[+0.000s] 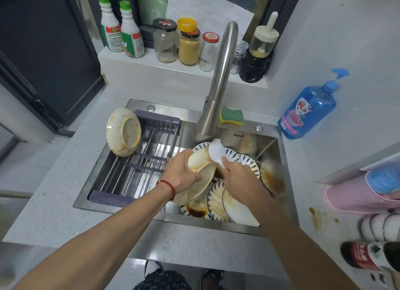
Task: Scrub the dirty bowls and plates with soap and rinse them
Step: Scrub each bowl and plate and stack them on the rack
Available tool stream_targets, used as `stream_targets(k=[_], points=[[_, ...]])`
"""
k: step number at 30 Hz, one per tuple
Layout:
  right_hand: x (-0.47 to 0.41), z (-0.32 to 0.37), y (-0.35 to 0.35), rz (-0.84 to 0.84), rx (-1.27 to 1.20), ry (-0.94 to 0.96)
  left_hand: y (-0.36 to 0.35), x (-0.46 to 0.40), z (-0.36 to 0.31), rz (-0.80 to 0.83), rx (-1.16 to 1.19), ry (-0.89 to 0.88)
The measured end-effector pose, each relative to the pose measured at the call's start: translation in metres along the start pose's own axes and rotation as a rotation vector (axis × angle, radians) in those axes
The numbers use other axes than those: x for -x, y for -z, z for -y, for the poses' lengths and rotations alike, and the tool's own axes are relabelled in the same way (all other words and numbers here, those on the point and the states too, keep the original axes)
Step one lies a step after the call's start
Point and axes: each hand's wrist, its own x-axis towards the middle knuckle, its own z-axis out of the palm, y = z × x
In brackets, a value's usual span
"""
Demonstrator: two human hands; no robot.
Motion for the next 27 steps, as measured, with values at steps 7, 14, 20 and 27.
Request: stream_targets(k=[7, 14, 20, 27], points=[[0.001, -0.015, 0.007, 0.003, -0.113, -0.052, -0.007, -0.002, -0.009, -0.006, -0.053, -0.029], [0.005, -0.022, 0.005, -0.017, -0.107, -0.034, -0.011, -0.007, -0.015, -0.021, -0.097, -0.012], [0.012, -0.018, 0.0, 0.022, -0.177, 0.031, -0.011, -0.009, -0.013, -0.03, -0.105, -0.002], [0.022, -0.004, -0.004, -0.011, 0.002, 0.151, -0.011, -0.01, -0.011, -0.011, -0.084, -0.005]])
